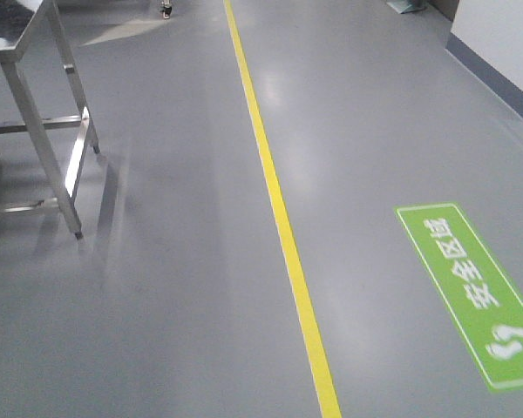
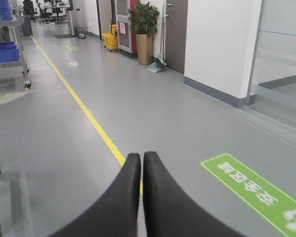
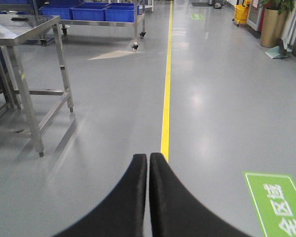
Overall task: Move and align brake pads A on conveyor
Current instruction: 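Drive the base along the aisle up to the stainless steel table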
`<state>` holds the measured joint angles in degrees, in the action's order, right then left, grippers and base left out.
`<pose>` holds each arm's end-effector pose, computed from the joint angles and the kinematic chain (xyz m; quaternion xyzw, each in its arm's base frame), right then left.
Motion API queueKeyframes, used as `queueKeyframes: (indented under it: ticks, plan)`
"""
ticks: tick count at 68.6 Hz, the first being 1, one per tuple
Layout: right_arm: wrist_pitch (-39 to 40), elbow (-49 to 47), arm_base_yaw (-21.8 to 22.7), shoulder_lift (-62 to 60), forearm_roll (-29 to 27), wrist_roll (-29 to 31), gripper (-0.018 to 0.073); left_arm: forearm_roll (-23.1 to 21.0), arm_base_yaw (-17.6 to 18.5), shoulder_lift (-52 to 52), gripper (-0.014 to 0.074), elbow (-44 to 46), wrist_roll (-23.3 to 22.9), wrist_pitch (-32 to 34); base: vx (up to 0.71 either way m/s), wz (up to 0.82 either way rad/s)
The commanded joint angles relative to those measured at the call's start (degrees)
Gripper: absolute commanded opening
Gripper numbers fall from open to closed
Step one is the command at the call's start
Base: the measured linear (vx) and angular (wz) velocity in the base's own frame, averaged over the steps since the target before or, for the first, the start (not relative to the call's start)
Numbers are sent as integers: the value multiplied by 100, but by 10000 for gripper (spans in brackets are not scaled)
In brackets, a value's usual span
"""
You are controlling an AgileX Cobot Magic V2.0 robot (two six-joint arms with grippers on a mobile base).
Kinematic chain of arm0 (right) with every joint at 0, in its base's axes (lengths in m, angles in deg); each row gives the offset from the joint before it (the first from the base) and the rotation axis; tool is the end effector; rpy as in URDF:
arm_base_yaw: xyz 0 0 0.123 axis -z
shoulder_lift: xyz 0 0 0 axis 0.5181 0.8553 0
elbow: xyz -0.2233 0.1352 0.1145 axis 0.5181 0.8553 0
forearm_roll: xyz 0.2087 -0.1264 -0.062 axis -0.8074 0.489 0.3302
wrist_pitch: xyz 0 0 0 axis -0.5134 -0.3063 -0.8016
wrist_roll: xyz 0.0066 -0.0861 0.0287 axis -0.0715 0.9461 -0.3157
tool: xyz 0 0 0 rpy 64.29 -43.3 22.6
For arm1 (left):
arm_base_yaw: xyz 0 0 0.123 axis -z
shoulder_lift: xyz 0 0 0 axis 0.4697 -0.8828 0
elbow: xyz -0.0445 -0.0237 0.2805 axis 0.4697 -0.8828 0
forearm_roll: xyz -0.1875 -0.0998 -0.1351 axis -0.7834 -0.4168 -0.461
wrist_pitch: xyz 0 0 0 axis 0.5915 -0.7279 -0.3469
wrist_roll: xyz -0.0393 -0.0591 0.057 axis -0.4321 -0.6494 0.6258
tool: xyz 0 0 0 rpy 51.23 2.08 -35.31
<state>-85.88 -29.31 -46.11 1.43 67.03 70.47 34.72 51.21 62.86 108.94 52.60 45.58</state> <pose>0.0743 0.0146 0.2848 -0.0848 0.7705 0.0601 0.6290 0.0464 -0.0112 0.3000 0.1006 0.7361 -0.1201 0.6584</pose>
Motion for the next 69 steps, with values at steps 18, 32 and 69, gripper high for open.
queueKeyframes:
  ticks: [18,32,69]
  plan:
    - [411,-141,12,56,74,28,-9,28,23,-77,-5,122,-5,407,76,8]
    - [411,-141,12,56,74,28,-9,28,23,-77,-5,122,-5,407,75,3]
    - [411,-141,12,56,74,33,-9,28,23,-77,-5,122,-5,402,73,5]
